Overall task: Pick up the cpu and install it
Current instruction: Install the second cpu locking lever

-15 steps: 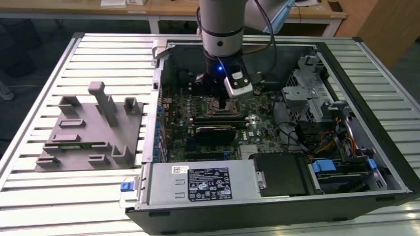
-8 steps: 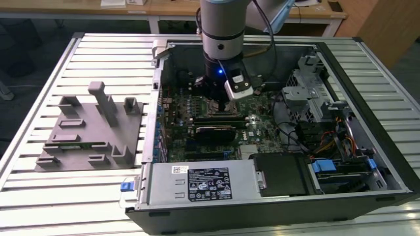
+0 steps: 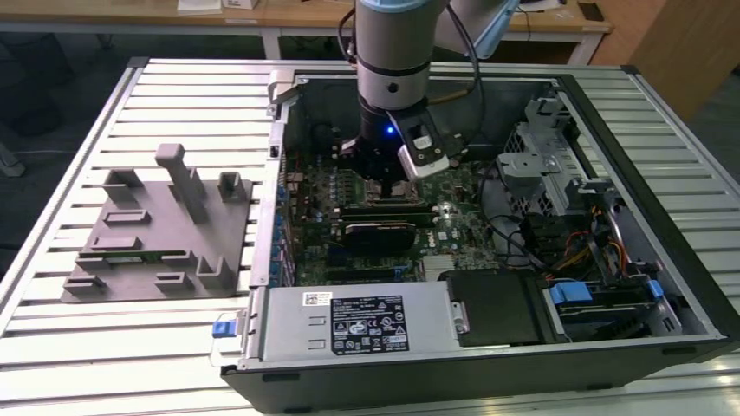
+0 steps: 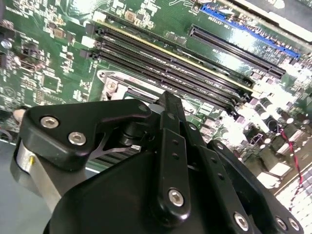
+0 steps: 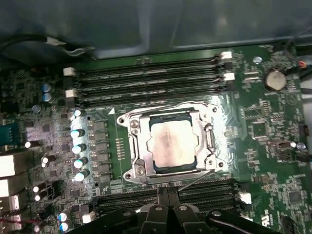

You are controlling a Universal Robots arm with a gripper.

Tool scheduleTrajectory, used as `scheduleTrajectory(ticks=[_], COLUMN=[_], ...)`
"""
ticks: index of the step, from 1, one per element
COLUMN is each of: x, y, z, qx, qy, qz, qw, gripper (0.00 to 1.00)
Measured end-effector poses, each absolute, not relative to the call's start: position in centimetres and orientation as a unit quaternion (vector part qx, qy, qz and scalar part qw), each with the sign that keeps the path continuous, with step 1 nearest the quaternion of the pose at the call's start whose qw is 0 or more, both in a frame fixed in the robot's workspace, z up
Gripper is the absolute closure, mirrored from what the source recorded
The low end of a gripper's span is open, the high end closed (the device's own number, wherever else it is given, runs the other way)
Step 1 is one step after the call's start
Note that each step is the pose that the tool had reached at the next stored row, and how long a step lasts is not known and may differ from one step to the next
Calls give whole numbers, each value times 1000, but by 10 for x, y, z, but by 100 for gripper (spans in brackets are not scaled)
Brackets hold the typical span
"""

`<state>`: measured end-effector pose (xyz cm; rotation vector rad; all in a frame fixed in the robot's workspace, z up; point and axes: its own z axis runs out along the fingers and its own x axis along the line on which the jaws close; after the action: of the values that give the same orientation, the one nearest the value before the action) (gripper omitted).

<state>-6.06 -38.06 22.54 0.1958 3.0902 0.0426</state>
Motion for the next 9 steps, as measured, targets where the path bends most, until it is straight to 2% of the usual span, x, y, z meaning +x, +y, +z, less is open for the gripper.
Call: scheduleTrajectory(ticks=[9], x=[-62], y=[-384], z=[221], qx=[42], qy=[999], qz=[14], qw=[18], gripper=[89])
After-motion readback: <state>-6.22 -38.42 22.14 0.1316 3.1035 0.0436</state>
